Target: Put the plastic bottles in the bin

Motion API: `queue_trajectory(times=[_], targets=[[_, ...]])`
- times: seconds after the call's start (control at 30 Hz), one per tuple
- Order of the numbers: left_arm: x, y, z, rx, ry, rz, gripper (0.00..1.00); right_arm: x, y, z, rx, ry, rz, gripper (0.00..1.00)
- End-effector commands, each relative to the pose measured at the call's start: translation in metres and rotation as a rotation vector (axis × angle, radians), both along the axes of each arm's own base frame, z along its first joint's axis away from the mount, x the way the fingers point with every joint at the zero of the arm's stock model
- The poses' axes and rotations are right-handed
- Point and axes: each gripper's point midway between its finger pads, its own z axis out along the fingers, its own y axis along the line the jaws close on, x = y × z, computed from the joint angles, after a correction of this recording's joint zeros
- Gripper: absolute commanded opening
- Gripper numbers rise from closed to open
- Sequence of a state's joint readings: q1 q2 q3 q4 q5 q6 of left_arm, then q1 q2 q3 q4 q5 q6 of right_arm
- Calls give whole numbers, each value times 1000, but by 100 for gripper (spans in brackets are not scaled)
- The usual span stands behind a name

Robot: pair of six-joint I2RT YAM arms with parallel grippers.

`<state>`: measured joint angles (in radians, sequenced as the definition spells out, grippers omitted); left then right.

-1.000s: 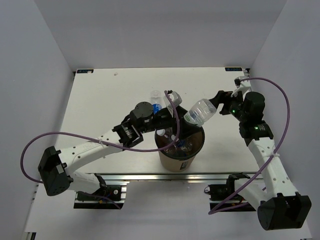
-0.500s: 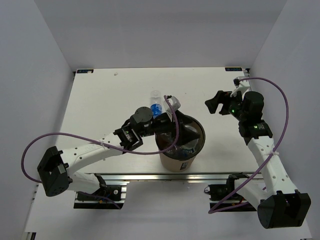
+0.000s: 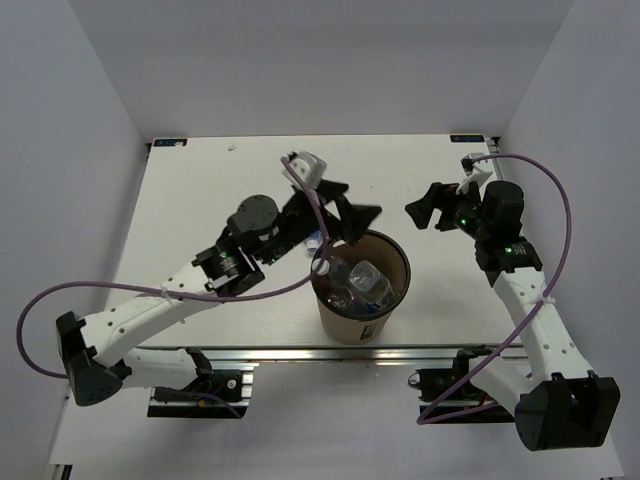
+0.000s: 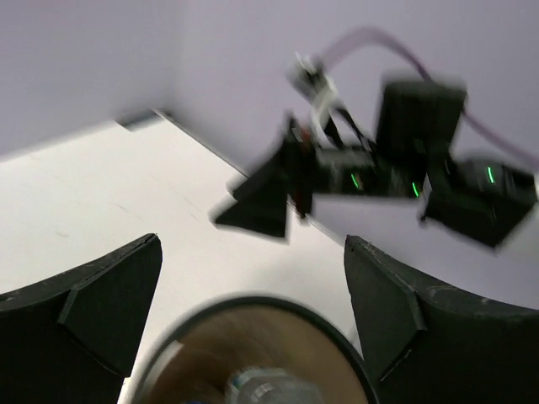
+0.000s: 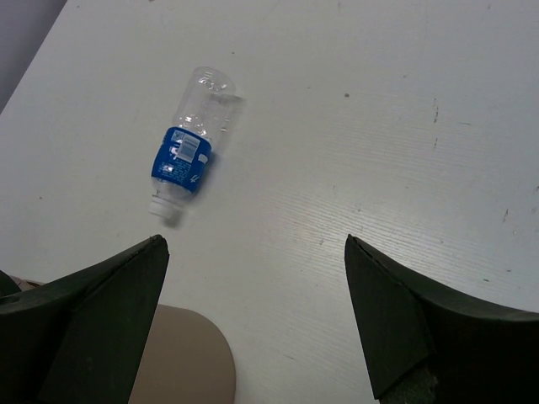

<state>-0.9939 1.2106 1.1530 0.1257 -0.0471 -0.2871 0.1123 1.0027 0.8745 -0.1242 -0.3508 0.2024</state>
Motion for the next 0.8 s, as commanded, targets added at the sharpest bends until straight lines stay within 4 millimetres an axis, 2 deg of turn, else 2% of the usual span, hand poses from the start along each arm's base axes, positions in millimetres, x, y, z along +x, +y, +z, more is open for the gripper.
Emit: queue_trajectory(times=[0.0,0.03,0.07,0.1,0.13,0.17,0.2,0.23,0.27,0.3,0.33,0.37,0.4,0.43,0.47,0.5,0.53,0.57,0.6,0.63,0.67,0.77], targets=[[51,62,26,11,7,359,98,3,2,17,7,-47,17,89],[64,73,34,-1,35,400,98,2,2,18,8,-46,17,89],[79,81,19,23,96,420,98,0,2,18,8,-47,14,89],[118,103,0,11,177,488,98,-1,1,17,8,-47,11,89],[131,103,-14,19,220,459,98,-2,-1,19,6,-53,0,89],[154,121,-25,27,253,519,98,-2,-1,18,4,-56,-2,89],[168,124,-39,65,261,533,98,-2,-2,18,2,-59,-6,89],[186,115,-71,119,304,516,98,-1,-5,18,-4,-64,-23,89],[205,121,-74,121,309,521,98,-1,-6,18,-10,-64,-31,89],[215,117,-86,147,331,485,98,0,-8,17,-15,-59,-41,89],[229,101,-125,194,409,410,98,1,-11,16,-22,-59,-55,89],[237,103,-143,229,464,403,98,2,-12,15,-27,-56,-60,89],[251,96,-133,236,442,391,98,2,-12,15,-30,-56,-61,89],[260,93,-145,263,460,398,98,3,-13,14,-39,-59,-63,89],[269,90,-189,331,542,397,98,4,-14,14,-43,-61,-65,89],[282,87,-184,337,525,406,98,5,-15,13,-47,-59,-73,90],[290,88,-194,355,542,431,98,6,-18,11,-53,-54,-92,89],[296,94,-230,418,609,477,98,6,-19,11,-56,-53,-98,89],[302,100,-239,442,623,520,98,5,-20,10,-57,-51,-101,89],[307,101,-239,453,633,543,98,5,-20,10,-56,-56,-100,89],[310,103,-258,477,662,554,98,5,-20,10,-57,-60,-99,89],[312,102,-276,485,695,560,98,4,-21,12,-56,-67,-102,89]])
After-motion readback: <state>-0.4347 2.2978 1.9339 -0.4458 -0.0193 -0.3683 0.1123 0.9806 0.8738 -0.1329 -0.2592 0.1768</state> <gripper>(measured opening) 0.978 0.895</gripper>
